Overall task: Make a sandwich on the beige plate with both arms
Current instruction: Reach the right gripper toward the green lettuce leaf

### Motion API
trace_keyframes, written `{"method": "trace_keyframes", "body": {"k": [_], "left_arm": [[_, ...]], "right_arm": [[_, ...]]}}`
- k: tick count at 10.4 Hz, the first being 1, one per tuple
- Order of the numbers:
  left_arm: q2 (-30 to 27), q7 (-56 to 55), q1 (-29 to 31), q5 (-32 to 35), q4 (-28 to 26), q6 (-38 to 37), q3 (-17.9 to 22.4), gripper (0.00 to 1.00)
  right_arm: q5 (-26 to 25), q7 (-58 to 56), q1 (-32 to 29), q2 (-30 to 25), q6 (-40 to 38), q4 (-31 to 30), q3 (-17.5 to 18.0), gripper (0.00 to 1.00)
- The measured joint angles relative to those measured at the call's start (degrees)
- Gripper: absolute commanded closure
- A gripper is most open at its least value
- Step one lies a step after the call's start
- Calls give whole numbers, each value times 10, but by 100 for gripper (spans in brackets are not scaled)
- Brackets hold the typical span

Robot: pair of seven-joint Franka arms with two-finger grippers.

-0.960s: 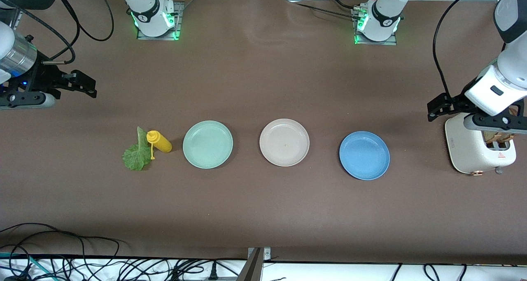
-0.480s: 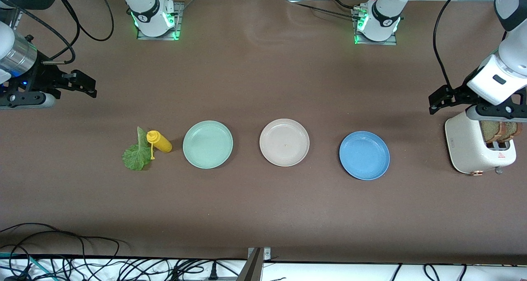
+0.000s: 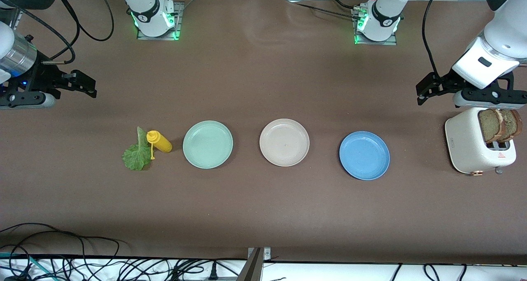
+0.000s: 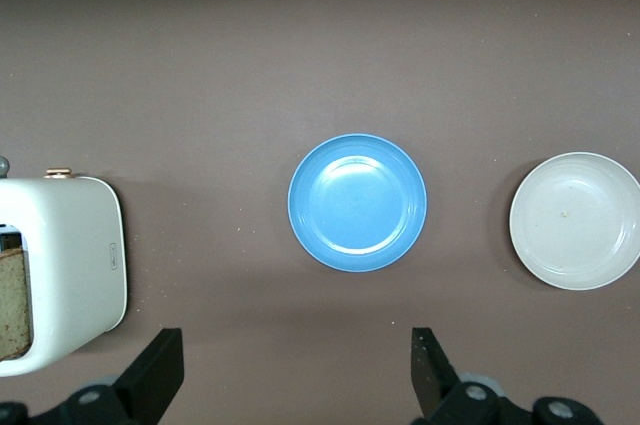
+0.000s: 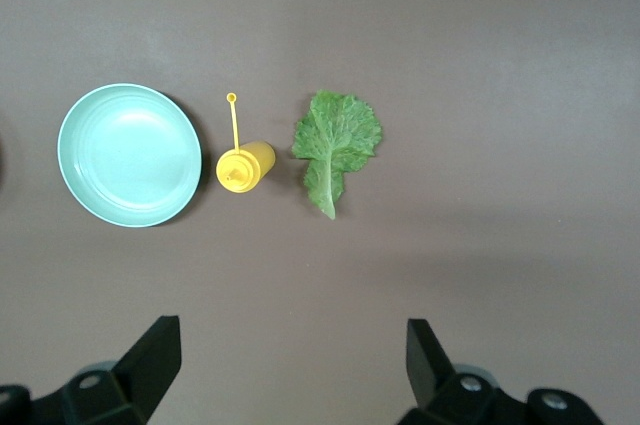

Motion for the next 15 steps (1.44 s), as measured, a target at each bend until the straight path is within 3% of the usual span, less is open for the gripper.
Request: {"method": "trace_keyframes", "body": {"k": [15], "left_arm": [[2,0,5,0,0,-13,3,0]], "right_arm": [[10,0,0,2,4,0,0,0]]}}
